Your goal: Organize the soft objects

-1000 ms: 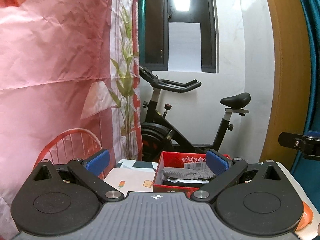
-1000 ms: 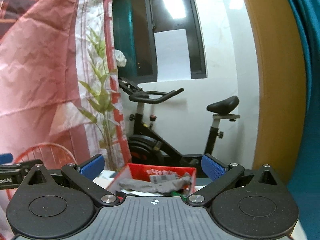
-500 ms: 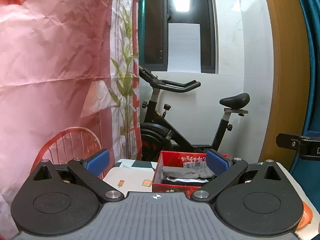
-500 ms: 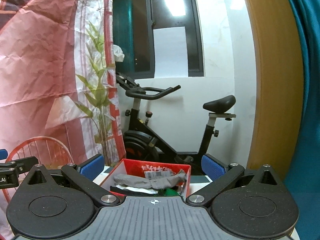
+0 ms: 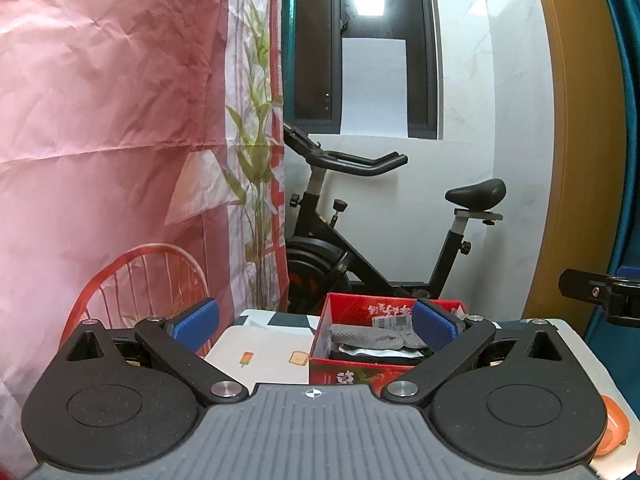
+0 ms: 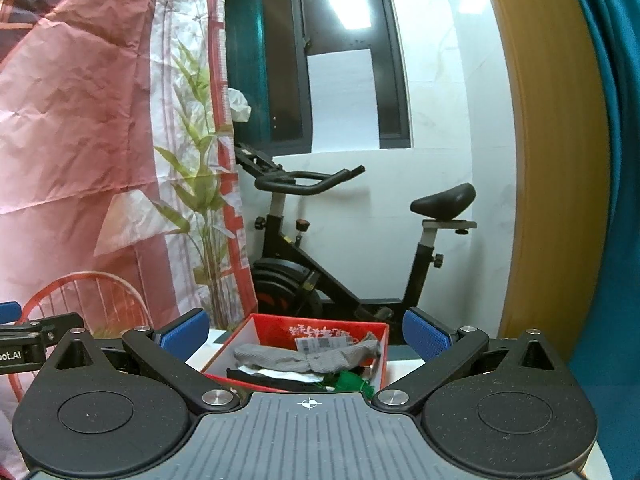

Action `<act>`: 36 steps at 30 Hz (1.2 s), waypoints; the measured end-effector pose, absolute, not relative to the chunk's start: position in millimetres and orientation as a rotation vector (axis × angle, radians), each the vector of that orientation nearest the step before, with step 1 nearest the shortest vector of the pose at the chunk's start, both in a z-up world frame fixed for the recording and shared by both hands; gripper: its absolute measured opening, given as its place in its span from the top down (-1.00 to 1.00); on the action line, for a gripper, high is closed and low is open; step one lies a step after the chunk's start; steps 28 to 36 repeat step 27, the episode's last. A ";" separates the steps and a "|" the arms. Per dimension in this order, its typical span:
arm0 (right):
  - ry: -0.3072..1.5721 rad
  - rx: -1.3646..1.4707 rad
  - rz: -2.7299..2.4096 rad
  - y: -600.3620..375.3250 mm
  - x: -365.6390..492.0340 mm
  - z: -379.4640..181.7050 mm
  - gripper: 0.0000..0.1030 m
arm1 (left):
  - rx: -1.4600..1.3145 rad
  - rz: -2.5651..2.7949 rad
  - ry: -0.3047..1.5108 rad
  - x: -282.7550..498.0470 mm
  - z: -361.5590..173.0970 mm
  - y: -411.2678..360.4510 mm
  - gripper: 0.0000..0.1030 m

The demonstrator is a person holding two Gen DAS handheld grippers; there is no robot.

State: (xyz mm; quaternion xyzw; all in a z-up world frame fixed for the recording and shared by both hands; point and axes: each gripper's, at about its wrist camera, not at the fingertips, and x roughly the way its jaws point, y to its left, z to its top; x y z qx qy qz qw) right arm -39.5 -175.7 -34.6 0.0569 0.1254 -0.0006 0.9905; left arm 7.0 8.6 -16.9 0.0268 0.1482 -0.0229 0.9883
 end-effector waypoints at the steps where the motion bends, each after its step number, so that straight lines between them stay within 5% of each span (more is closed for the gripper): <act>1: 0.252 0.115 -0.002 -175.8 -39.7 -34.7 -0.99 | 0.053 -0.046 0.300 7.3 -17.7 8.8 -1.00; 36: 0.270 0.125 -0.007 -177.7 -38.9 -41.2 -0.99 | 0.057 -0.058 0.303 7.9 -19.8 9.3 -1.00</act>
